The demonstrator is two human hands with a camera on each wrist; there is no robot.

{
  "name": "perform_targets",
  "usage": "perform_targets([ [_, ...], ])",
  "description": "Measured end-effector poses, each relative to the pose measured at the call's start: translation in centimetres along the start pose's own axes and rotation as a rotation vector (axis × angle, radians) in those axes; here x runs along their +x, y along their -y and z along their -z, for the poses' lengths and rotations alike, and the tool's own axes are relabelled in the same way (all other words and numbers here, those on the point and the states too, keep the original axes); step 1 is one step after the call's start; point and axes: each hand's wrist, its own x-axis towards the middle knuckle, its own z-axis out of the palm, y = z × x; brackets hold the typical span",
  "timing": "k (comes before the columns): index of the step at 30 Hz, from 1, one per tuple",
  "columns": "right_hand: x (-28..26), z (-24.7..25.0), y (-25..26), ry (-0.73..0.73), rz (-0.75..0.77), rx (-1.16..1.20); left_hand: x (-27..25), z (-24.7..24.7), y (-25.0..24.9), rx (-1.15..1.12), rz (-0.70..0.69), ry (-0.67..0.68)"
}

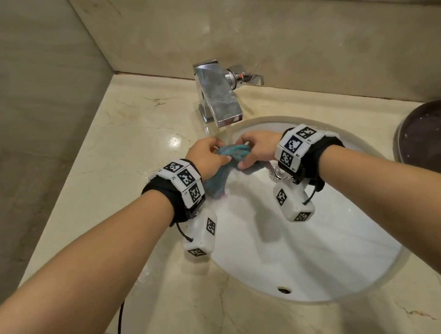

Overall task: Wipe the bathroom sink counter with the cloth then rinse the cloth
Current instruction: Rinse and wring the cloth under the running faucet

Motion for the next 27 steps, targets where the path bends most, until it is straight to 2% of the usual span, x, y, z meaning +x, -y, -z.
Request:
perform_targets([
  [3, -0.3, -0.1, -0.5, -0.004, -0.044, 0.067, -0.1, 0.1, -0.4, -0.073, -0.025, -0.027],
  [6, 0.1, 0.2, -1.1, -0.179, -0.065, 0.036, -0.1, 0.3, -0.6, -0.073, -0.033, -0.036],
  [8, 0.1, 0.5, -1.0, -0.24, -0.075, 0.097, 0.1, 0.4, -0.4, -0.078, -0.022, -0.044],
  [12, -0.1, 1.0, -0.5, -0.297, 0.006, 0.28, 0.1, 0.4, -0.2, -0.122, 0.032, -0.07],
  [17, -0.1, 0.4, 0.7, -0.245, 0.049, 0.391, 0.3, 0.5, -0.1, -0.156, 0.052, -0.159],
  [22, -0.9, -0.2, 1.4, -0.154, 0.125, 0.437, -0.3, 0.0, -1.4, -0.379, 0.119, -0.041],
  [27, -1.3, -0.3, 1.5, 0.011, 0.079, 0.335, -0.3, -0.3, -1.4, -0.481, 0.174, -0.003],
])
